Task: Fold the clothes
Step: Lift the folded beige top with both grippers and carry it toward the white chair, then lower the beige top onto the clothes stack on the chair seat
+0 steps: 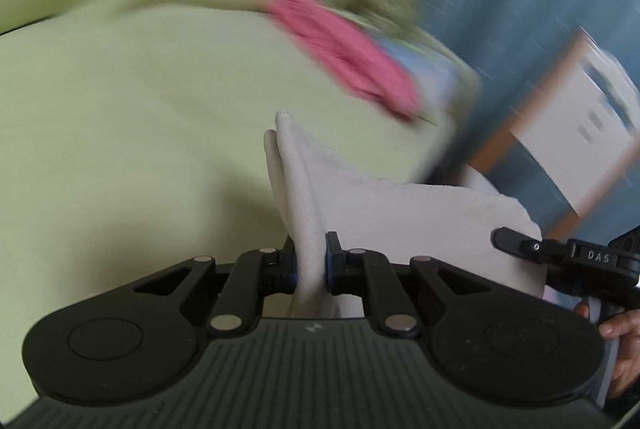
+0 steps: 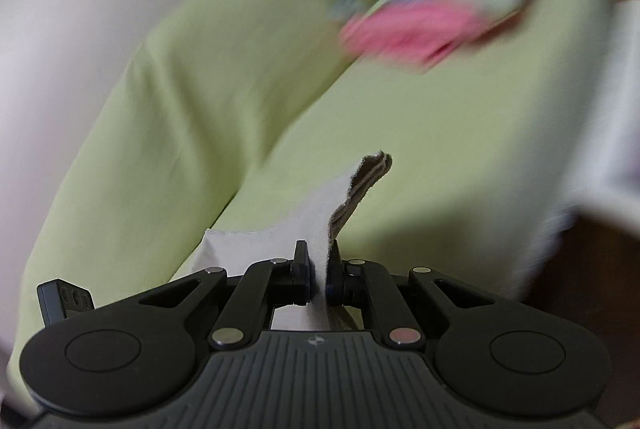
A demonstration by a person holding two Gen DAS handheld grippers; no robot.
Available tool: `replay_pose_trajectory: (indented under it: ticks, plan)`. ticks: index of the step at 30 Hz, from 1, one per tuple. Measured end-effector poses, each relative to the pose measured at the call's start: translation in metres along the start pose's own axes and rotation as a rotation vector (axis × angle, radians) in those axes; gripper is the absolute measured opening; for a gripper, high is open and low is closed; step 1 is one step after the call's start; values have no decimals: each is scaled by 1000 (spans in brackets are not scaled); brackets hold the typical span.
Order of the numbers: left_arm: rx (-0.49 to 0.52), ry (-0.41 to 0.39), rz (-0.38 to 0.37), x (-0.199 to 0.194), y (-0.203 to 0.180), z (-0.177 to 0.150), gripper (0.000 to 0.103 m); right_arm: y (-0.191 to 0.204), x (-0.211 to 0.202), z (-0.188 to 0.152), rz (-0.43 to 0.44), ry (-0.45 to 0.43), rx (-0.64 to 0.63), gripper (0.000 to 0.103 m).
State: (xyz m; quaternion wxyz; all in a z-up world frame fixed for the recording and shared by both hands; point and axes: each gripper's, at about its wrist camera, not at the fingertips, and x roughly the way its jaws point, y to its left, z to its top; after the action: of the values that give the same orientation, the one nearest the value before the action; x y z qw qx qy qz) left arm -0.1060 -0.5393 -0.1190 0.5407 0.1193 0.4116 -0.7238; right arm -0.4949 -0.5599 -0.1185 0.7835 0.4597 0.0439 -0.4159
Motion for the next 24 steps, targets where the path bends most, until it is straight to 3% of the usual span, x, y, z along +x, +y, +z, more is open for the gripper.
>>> replay_pose_trajectory:
  ticks: [5,10,16,24]
  plan:
    - [153,89,-197,91,-123,5,9,-86,-117,15,-171,-201,120,7]
    - [244,162,-359,170,-227,10,9,-160,-194,47,-271,-351,199,7]
    - [357,175,-400,227,-277,17,10,-209,-215,65,-321,-434,253,7]
    - [378,205,-399,274,-279,3,10,-228,-186,55,-333,-407,313,7]
